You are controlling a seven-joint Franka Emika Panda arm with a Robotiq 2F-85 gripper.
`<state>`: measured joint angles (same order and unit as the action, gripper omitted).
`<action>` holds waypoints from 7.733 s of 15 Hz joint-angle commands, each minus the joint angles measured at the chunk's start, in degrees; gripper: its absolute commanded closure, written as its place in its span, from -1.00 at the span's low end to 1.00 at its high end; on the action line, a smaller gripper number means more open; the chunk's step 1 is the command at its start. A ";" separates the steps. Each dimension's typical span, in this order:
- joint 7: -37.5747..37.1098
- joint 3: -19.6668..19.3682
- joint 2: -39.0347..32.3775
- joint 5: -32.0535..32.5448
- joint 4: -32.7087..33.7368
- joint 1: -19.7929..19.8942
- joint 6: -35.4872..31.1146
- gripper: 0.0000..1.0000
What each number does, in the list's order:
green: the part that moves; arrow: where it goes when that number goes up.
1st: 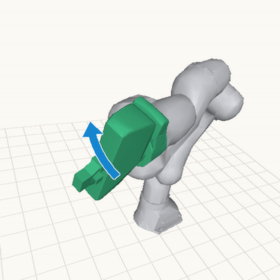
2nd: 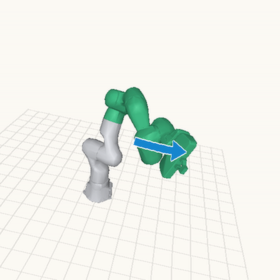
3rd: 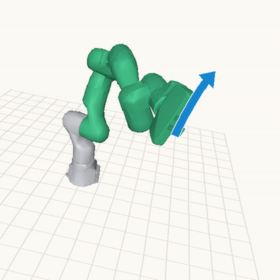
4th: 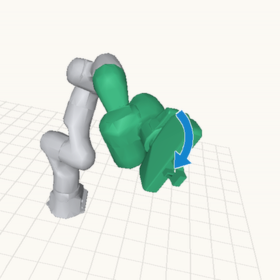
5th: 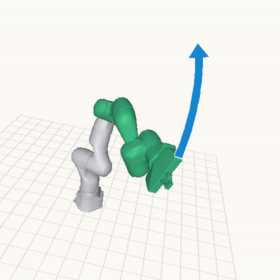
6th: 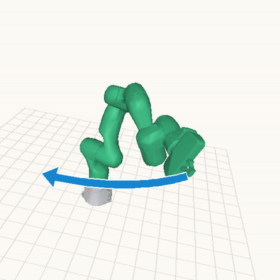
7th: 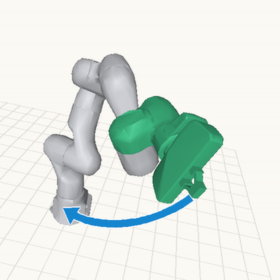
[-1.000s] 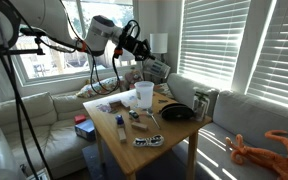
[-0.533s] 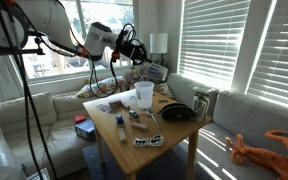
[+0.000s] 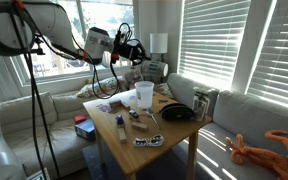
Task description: Lift the silver cup and pour its content into the white cup
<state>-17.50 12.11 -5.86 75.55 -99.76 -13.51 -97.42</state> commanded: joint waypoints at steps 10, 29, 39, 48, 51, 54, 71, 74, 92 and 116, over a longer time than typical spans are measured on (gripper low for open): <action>3.31 0.38 -2.40 9.90 0.64 -1.20 4.36 0.98; 0.26 -3.22 10.57 -20.14 -1.43 4.95 2.24 0.98; 0.01 -3.98 10.65 -22.27 -0.76 5.79 1.90 0.98; 3.83 -10.52 13.73 -42.54 -9.99 11.05 -12.59 0.98; 5.51 -12.18 14.72 -47.29 -12.61 12.88 -16.37 0.98; 7.67 -13.17 15.82 -51.22 -14.03 14.13 -16.32 0.98; 10.70 -16.83 16.28 -56.25 -18.34 17.97 -17.76 0.98; 11.87 -18.38 16.47 -58.88 -20.77 19.08 -20.68 0.98; 13.56 -23.19 17.41 -69.87 -25.51 23.07 -26.80 0.31; 11.38 -20.40 30.69 -68.43 -14.96 25.60 -6.54 -1.00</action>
<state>-5.23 -9.24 24.96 7.33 -118.20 12.75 -108.29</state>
